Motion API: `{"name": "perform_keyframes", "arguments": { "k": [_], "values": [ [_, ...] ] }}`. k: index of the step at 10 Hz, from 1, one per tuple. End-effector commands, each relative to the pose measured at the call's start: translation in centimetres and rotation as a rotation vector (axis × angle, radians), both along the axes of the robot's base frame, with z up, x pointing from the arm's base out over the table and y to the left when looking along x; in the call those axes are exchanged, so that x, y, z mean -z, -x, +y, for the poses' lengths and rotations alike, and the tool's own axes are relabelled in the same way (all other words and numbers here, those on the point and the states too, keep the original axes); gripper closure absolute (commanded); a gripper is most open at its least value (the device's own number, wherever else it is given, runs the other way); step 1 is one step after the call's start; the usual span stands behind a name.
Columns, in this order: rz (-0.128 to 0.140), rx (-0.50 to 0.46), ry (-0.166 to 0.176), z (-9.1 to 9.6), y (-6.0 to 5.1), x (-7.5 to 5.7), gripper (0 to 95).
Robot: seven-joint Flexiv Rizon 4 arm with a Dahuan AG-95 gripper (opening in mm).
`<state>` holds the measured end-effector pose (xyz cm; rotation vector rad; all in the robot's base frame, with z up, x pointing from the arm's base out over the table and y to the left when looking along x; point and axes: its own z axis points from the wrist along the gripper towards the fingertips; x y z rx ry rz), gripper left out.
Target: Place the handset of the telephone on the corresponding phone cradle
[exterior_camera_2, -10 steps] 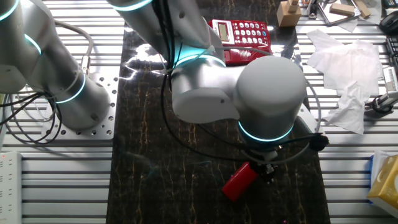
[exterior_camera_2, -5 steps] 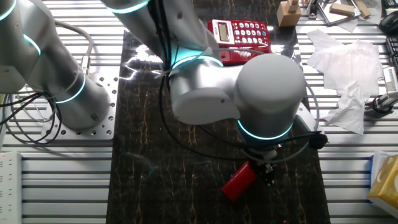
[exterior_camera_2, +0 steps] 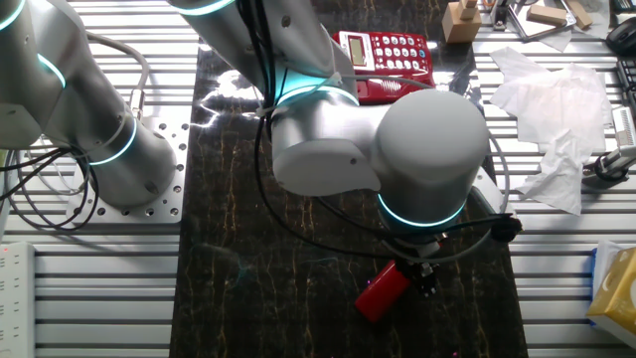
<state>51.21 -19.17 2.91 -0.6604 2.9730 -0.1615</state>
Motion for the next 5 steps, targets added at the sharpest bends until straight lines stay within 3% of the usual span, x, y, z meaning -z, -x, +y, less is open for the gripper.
{"name": "perform_keyframes", "arguments": {
  "k": [1, 2, 5],
  "values": [
    [0.003, -0.003, -0.025, 0.07, -0.02, 0.03, 19.0],
    [0.003, -0.002, -0.031, 0.07, -0.02, 0.02, 38.0],
    [0.003, 0.008, -0.034, 0.07, -0.04, 0.02, 38.0]
  ]
}}
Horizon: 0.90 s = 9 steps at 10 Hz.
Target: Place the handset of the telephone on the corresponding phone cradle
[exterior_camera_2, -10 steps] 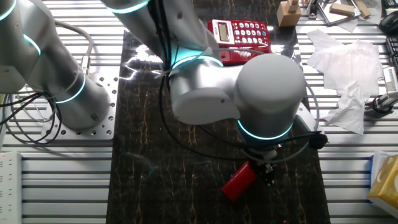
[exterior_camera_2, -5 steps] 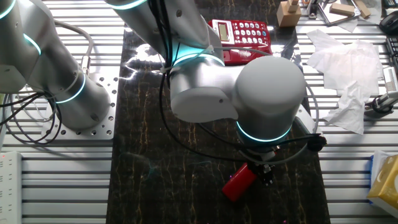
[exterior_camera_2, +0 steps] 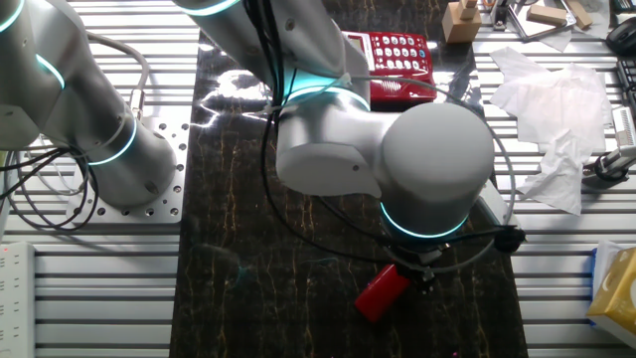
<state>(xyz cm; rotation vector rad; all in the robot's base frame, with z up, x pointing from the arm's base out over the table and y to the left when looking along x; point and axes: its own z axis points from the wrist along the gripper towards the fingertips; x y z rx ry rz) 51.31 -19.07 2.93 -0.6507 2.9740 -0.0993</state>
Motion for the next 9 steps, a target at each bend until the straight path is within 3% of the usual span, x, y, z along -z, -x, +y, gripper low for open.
{"name": "perform_keyframes", "arguments": {
  "k": [1, 3, 4, 5, 9],
  "values": [
    [-0.003, 0.005, 0.006, -0.04, 0.07, 0.04, 38.0],
    [-0.009, 0.014, 0.011, -0.04, 0.07, 0.04, 38.0],
    [-0.01, 0.024, 0.014, -0.04, 0.07, 0.04, 76.0],
    [-0.009, 0.029, 0.016, -0.04, 0.07, 0.04, 95.0],
    [-0.006, 0.025, -0.001, -0.13, 0.01, -0.69, 95.0]
  ]
}}
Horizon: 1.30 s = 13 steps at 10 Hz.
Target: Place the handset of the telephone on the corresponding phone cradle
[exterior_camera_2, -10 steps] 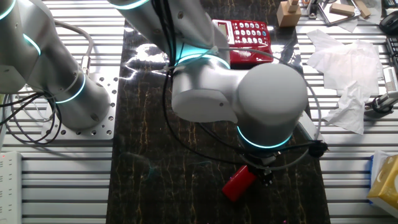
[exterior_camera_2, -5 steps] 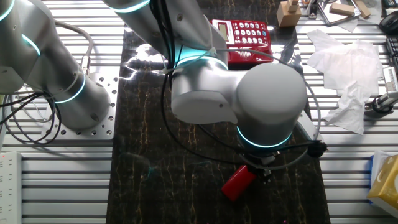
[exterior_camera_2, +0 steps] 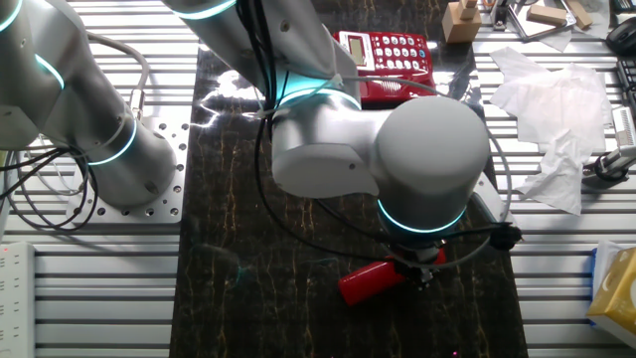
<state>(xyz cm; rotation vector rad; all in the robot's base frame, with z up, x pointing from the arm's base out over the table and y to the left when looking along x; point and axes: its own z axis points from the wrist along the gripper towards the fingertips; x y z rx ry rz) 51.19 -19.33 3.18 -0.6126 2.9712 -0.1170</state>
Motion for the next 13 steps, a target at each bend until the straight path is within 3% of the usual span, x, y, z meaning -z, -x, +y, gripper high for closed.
{"name": "perform_keyframes", "arguments": {
  "k": [1, 5, 7, 9, 13],
  "values": [
    [0.006, 0.0, -0.01, 0.1, -0.1, -0.6, 95.0],
    [0.018, 0.01, -0.03, 0.0, -0.5, -2.9, 95.0],
    [0.027, 0.054, -0.046, 0.0, -0.8, -4.8, 95.0],
    [0.059, 0.125, -0.052, 0.1, -1.0, -6.3, 95.0],
    [0.08, 0.206, -0.068, 1.0, -1.2, -7.3, 95.0]
  ]
}}
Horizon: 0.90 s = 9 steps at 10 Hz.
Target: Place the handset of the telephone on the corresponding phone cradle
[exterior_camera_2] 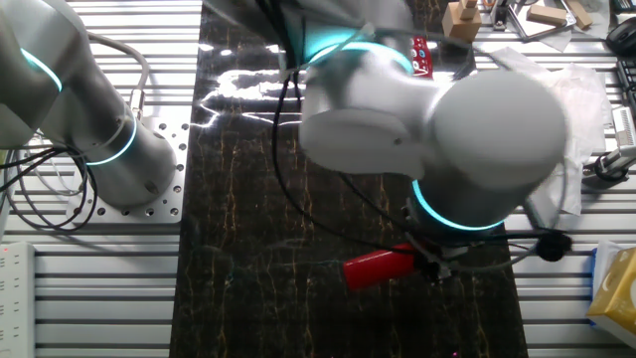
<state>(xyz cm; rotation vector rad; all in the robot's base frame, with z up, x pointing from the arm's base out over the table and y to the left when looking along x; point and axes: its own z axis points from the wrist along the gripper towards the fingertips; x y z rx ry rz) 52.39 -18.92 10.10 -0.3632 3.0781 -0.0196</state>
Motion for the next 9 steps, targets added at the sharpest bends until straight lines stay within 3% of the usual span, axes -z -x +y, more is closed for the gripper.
{"name": "perform_keyframes", "arguments": {
  "k": [1, 4, 9],
  "values": [
    [0.01, 0.068, -0.008, 1.2, -0.2, -0.5, 95.0],
    [0.014, 0.135, -0.014, 4.4, -0.9, -1.4, 95.0],
    [0.019, 0.178, -0.04, 8.0, -1.8, -2.0, 95.0]
  ]
}}
